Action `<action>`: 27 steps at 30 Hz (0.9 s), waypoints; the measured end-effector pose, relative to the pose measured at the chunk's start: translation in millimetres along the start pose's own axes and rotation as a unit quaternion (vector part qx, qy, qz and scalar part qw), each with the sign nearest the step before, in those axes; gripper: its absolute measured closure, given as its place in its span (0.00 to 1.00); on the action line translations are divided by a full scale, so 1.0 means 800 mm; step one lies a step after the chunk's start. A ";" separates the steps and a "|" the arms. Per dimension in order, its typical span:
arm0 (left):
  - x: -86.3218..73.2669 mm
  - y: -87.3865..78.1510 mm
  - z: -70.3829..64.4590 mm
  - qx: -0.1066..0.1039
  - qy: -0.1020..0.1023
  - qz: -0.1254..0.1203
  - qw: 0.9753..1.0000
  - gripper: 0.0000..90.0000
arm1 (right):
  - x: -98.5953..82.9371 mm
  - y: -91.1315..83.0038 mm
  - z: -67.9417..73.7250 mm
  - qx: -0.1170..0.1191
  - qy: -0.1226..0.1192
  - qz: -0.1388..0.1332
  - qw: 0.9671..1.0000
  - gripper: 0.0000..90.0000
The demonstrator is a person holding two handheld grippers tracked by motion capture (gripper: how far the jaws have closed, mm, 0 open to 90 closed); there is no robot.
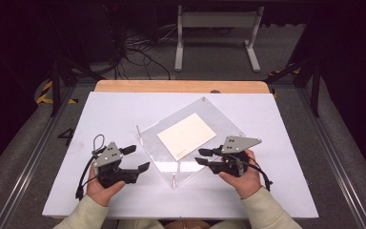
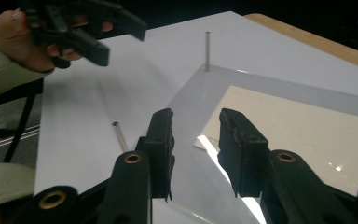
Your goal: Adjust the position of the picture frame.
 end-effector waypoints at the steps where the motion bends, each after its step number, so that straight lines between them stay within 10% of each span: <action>1: 0.001 0.005 -0.006 -0.007 0.004 0.002 1.000 0.26 | -0.003 -0.012 -0.013 -0.019 0.006 -0.002 1.000 0.71; 10: -0.010 0.050 -0.062 -0.059 0.058 0.053 0.995 0.37 | -0.025 -0.048 -0.061 -0.072 0.055 -0.012 0.996 0.69; 18: -0.030 0.082 -0.078 -0.062 0.084 0.107 0.989 0.58 | -0.041 -0.068 -0.091 -0.110 0.076 -0.009 0.991 0.66; 22: -0.031 0.081 -0.082 -0.089 0.076 0.113 0.987 0.90 | -0.055 -0.075 -0.109 -0.139 0.092 0.004 0.986 0.66; 27: -0.031 0.080 -0.082 -0.090 0.072 0.116 0.986 0.94 | -0.070 -0.086 -0.145 -0.184 0.126 0.021 0.975 0.67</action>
Point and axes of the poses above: each handheld gripper's, and its own axes: y roughly forward along the jaws, x roughly out of its top, z roughly to its left, the point moved 9 cm from there along y, roughly forward along the jaws, and after that the axes turned 1 degree about -y, right-handed, at the moved point
